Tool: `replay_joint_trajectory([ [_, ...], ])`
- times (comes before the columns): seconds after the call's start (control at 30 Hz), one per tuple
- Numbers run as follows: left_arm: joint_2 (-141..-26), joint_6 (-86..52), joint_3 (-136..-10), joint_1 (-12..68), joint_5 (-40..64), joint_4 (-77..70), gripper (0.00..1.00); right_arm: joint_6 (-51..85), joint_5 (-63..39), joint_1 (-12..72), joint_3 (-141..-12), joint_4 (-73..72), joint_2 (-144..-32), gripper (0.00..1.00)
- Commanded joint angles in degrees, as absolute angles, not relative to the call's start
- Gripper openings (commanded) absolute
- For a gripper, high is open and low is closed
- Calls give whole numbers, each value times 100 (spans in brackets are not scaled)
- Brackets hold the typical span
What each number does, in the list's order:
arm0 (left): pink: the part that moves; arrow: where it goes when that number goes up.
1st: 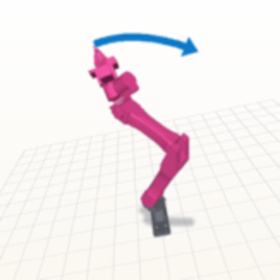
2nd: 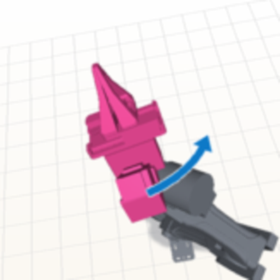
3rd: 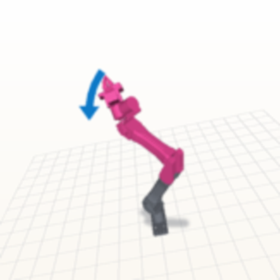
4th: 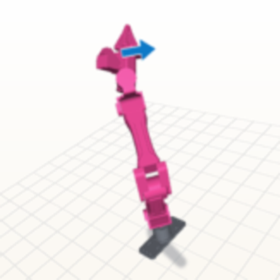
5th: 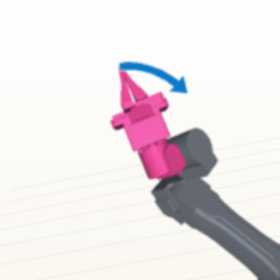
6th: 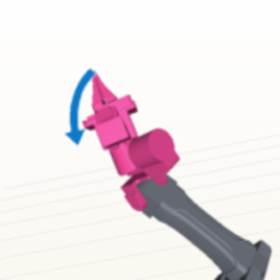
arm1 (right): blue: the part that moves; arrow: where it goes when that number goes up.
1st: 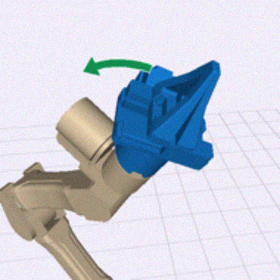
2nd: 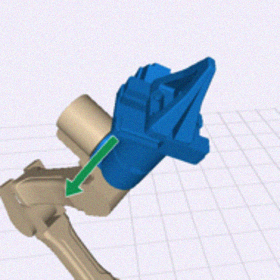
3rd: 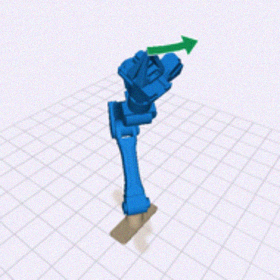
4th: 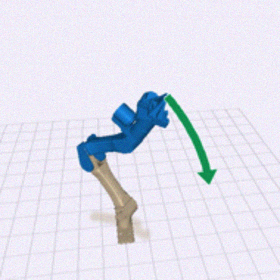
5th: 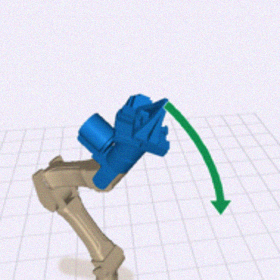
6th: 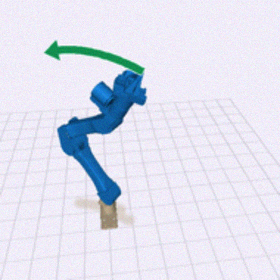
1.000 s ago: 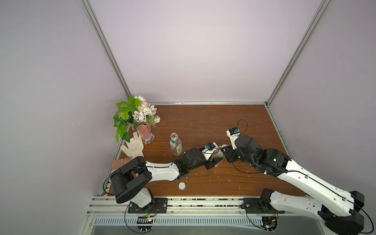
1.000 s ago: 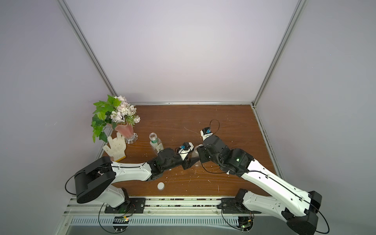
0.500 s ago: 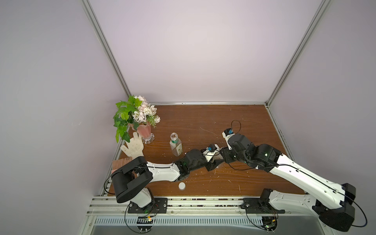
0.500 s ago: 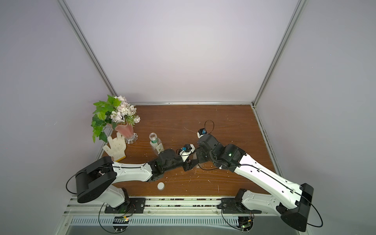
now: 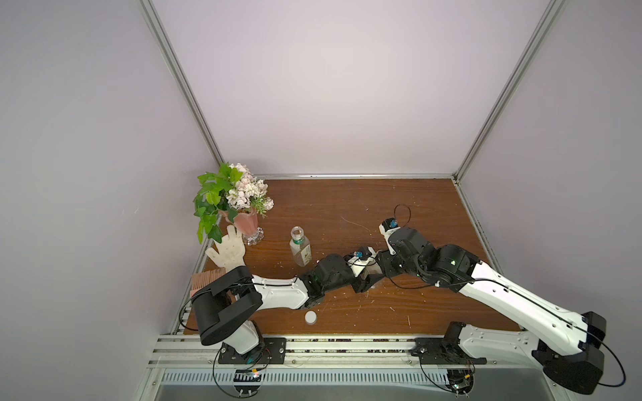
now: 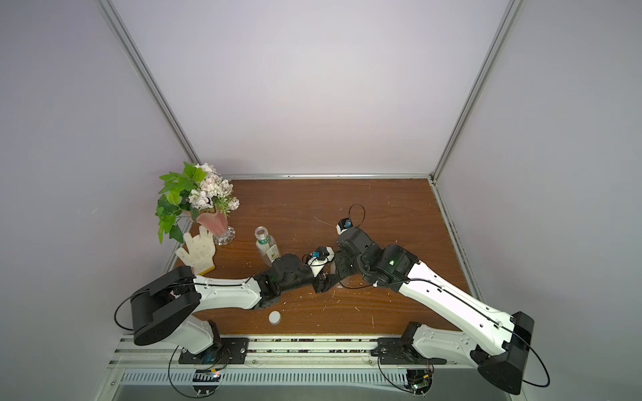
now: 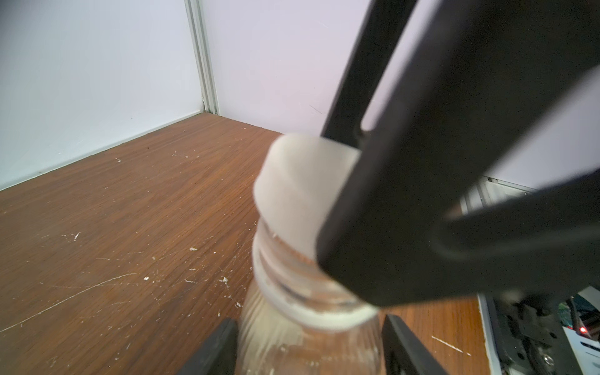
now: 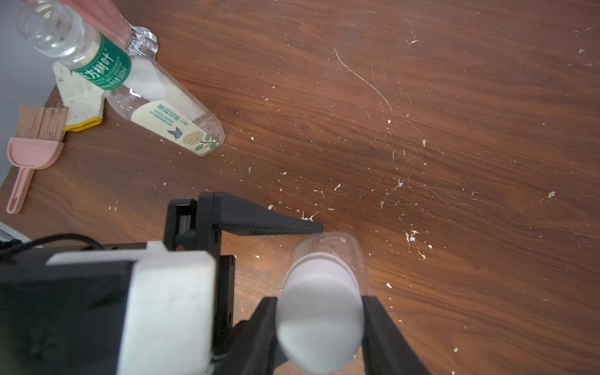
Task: Screw on the bottle caps
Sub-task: Screw the bottle cap onto the plastic bottle.
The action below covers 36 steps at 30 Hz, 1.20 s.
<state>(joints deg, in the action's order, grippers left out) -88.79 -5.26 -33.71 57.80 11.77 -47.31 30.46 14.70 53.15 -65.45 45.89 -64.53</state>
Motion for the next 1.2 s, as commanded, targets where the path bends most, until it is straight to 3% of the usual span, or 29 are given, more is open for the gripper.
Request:
replay_joint_trajectory([
  [0.0, -8863, -457, -3428, 5873, 1275, -4743, 71, 2936, 1477, 5258, -6597, 4715, -6518, 40],
  [0.17, -8741, -455, -3305, 5871, 1061, -4835, 74, 2944, 1451, 5229, -6572, 4746, -6444, 40],
  [0.7, -8813, -286, -3267, 5880, 957, -4745, 60, 2735, 1290, 5229, -6861, 5197, -6376, 40],
  [1.0, -8885, -208, -3384, 5954, 1123, -4569, 60, 2562, 1462, 5225, -7236, 5457, -6560, 40],
  [1.17, -8845, -254, -3341, 5959, 1053, -4653, 65, 2464, 1441, 5181, -7365, 5501, -6699, 40],
])
